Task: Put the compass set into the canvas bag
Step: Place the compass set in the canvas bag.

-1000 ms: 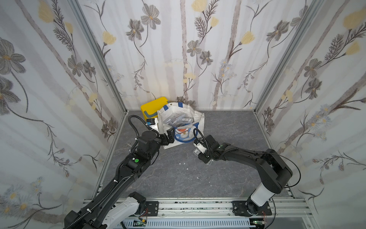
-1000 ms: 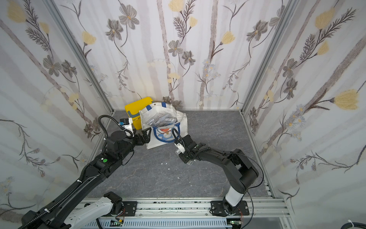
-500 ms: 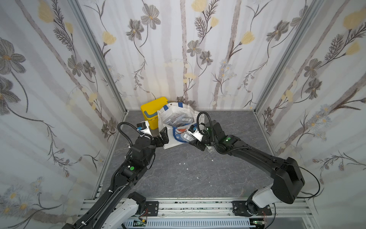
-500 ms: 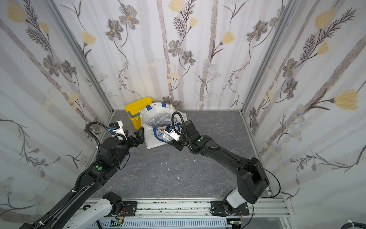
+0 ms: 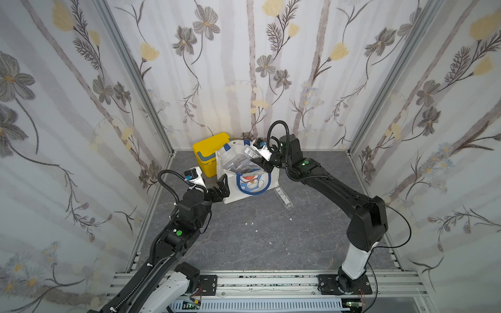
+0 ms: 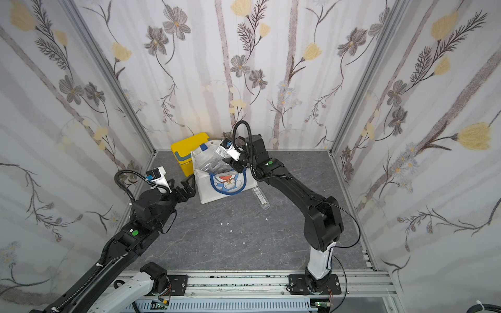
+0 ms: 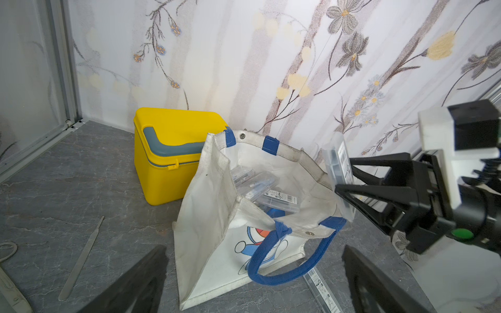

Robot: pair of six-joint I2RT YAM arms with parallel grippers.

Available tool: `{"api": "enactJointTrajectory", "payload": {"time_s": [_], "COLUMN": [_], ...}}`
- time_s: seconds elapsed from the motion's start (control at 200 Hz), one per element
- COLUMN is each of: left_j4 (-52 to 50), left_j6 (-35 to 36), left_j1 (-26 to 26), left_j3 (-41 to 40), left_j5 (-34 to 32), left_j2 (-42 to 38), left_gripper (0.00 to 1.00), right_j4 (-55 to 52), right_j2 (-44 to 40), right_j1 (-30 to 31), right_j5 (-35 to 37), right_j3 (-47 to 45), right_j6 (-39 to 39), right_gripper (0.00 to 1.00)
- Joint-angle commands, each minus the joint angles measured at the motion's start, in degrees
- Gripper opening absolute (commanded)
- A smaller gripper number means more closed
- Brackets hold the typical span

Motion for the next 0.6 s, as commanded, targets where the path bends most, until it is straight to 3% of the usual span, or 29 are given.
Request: {"api": "enactJointTrajectory", "payload": {"time_s": [0.0, 0.245, 0.595], "left_j4": [0.8, 2.1, 3.1], "left_j6": [-1.8, -3.6, -3.3], "left_j1": [0.1, 0.1, 0.1], "left_j3": [-0.5, -2.3, -2.7], "left_j5": [0.0, 0.9, 1.7], "left_j2": [-0.4, -0.4, 0.9], "left_gripper": [1.0, 1.0, 1.0], "right_j4": [2.9, 0.4, -8.6], "right_j2": [4.0, 13.7, 16.8], "right_j1": [-1.1, -1.8, -2.3], "right_j5": [-2.6, -2.7, 11.5], "right_j3": [3.5, 9.4, 10.7], "right_j6": [-4.3, -12.0, -21.6], "right_gripper": [0.41, 0.41, 0.44]}}
